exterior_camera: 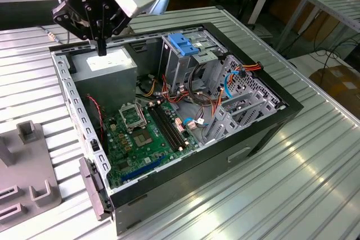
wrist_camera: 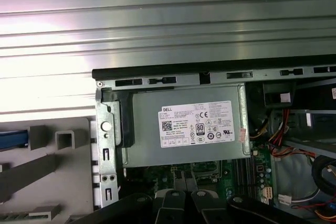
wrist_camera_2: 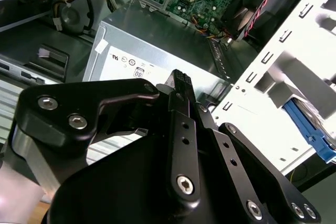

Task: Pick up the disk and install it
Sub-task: 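Reach for the disk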

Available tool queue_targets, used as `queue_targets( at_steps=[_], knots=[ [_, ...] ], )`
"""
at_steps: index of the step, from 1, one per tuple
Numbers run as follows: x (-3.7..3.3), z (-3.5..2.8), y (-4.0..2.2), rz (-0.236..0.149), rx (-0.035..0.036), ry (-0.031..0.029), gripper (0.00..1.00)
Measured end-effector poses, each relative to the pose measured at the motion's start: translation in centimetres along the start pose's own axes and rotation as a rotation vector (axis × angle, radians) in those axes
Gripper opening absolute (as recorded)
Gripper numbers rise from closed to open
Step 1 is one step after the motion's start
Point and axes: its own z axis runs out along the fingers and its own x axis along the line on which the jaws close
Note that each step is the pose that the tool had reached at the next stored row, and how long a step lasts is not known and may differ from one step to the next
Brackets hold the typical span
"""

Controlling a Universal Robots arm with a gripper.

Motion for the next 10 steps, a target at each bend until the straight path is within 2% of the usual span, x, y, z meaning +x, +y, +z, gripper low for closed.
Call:
queue_targets(
  at_steps=[10],
  knots=[
    [0.43,0.0,-0.03,0.0,0.0,0.0001,0.1]
  ],
)
